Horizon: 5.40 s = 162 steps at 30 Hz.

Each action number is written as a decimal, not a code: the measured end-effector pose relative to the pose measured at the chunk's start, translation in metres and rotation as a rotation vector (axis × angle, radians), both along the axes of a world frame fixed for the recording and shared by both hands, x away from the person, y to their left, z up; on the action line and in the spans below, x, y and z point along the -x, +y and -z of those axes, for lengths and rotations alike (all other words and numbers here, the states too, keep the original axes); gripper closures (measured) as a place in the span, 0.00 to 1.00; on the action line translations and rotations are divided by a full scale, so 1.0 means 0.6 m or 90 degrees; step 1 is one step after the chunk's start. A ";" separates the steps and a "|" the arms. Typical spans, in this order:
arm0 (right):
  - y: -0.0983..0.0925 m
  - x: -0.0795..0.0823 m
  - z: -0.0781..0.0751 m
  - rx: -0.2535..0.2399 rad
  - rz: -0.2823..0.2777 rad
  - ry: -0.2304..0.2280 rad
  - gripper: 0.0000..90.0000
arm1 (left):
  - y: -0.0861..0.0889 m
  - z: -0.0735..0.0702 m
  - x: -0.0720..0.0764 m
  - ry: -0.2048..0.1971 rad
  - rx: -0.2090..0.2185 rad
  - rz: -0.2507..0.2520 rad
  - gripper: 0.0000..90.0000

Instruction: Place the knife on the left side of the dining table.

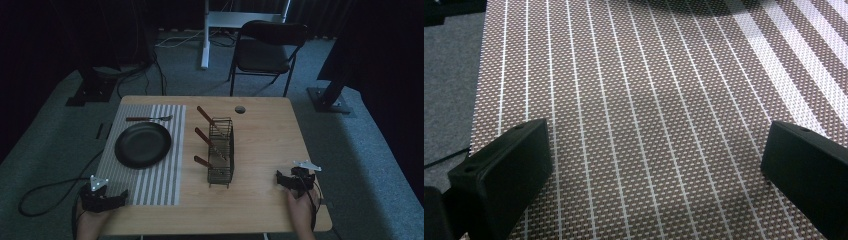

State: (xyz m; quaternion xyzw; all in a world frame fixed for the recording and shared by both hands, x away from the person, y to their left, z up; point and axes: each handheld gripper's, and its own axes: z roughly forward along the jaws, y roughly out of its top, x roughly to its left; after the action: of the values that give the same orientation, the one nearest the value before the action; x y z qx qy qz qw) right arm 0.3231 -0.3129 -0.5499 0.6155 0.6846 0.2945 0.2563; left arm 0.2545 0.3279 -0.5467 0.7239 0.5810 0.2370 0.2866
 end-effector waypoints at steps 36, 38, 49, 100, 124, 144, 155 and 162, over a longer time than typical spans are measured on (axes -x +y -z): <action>0.000 0.000 0.000 0.000 0.000 0.000 0.13 | -0.005 -0.019 -0.015 0.004 0.014 0.045 0.04; 0.000 0.000 0.000 0.000 0.000 0.000 0.13 | -0.010 -0.024 -0.018 0.000 0.028 0.062 0.04; 0.000 0.000 0.000 0.000 0.000 0.000 0.13 | -0.044 -0.064 -0.038 -0.040 0.055 0.124 0.04; 0.000 0.000 0.000 0.001 0.000 -0.001 0.13 | -0.253 -0.216 -0.176 -0.144 0.120 0.410 0.05; 0.000 0.000 0.000 0.001 -0.001 -0.001 0.13 | -0.305 -0.222 -0.227 -0.174 0.215 0.493 0.35; 0.000 0.000 0.000 0.001 -0.001 -0.001 0.13 | -0.311 -0.211 -0.247 -0.183 0.286 0.509 0.79; 0.000 0.000 0.000 0.001 -0.001 -0.002 0.13 | -0.331 -0.218 -0.229 -0.196 0.315 0.540 0.84; -0.001 0.000 0.000 0.002 -0.001 -0.002 0.13 | -0.327 -0.232 -0.220 -0.212 0.305 0.541 0.84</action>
State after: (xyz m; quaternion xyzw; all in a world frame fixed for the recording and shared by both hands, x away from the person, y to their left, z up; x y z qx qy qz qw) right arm 0.3231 -0.3132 -0.5501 0.6141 0.6851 0.2948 0.2579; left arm 0.3864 0.1316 -0.4075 0.7627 0.2200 0.0715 0.6040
